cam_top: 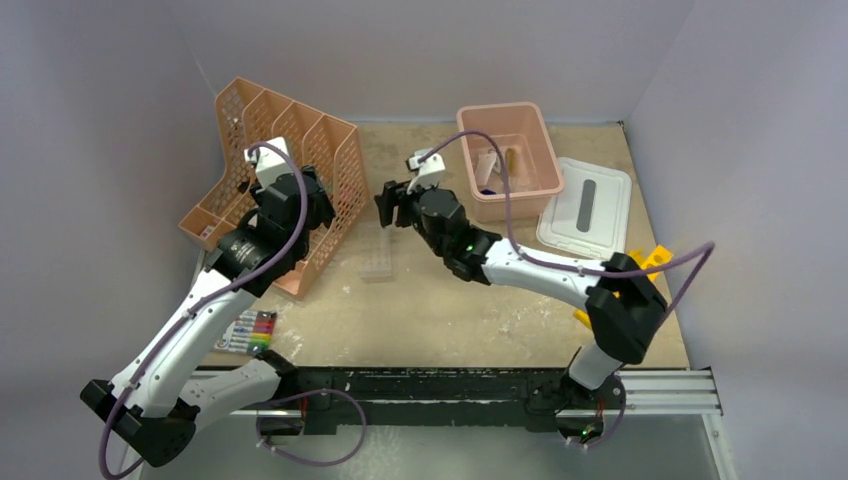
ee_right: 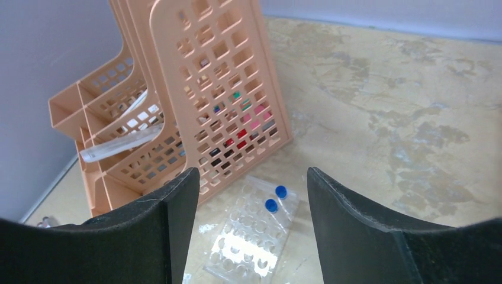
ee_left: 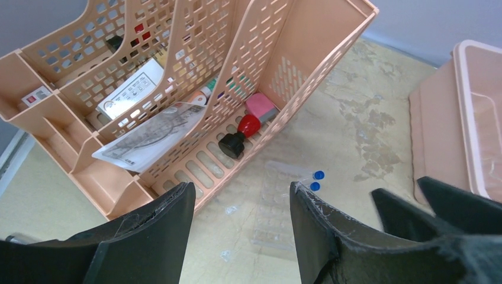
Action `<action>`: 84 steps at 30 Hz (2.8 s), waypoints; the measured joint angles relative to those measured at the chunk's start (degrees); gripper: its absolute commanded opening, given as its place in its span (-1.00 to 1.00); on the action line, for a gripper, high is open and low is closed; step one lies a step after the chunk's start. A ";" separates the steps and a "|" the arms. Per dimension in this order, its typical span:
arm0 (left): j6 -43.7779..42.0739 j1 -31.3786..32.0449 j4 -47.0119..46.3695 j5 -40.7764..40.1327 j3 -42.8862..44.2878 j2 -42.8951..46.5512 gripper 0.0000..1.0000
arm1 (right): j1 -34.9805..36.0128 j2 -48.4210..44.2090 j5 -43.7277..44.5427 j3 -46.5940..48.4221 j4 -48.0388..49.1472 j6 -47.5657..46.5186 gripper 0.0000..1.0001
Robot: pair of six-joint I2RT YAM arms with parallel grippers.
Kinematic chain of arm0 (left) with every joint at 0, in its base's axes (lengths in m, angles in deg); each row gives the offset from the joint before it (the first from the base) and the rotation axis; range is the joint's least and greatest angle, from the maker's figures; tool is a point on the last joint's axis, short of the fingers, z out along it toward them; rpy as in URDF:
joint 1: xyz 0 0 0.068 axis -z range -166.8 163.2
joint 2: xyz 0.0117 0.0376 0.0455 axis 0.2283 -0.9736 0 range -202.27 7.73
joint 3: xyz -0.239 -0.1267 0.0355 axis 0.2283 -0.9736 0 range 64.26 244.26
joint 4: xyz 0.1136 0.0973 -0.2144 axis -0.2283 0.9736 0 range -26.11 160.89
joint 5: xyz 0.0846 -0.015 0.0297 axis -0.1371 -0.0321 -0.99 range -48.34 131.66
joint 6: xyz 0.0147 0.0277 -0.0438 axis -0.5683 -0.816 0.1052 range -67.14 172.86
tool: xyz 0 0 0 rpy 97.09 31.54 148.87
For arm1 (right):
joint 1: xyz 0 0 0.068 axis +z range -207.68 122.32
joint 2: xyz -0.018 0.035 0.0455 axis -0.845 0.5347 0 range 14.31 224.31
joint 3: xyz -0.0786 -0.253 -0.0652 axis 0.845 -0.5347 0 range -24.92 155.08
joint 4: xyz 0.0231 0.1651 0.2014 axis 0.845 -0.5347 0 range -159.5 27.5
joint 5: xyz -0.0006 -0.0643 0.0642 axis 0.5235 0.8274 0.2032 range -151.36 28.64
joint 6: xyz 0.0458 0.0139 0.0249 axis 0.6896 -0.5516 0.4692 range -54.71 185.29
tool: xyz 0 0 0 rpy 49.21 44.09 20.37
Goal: Organize the chemistry lab equipment
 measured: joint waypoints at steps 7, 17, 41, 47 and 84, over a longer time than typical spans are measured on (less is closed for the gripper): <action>1.20 0.00 -0.63 4.26 0.00 1.25 0.22 | -6.03 -9.92 0.94 1.16 -12.44 0.55 0.36; 1.16 0.00 -4.61 15.15 -0.07 1.64 0.46 | -20.74 -15.74 8.63 11.93 -35.63 0.74 0.40; 2.27 0.00 -17.86 31.06 -1.33 -5.31 0.44 | -56.48 22.82 0.81 45.77 -67.49 2.95 0.37; 3.08 0.00 -21.29 31.76 0.20 -12.55 0.43 | -59.19 33.81 -3.78 58.80 -66.73 -1.42 0.38; -1.90 0.00 -29.16 28.89 4.85 -16.79 0.42 | -57.40 31.74 -17.77 46.29 -58.25 -3.98 -0.24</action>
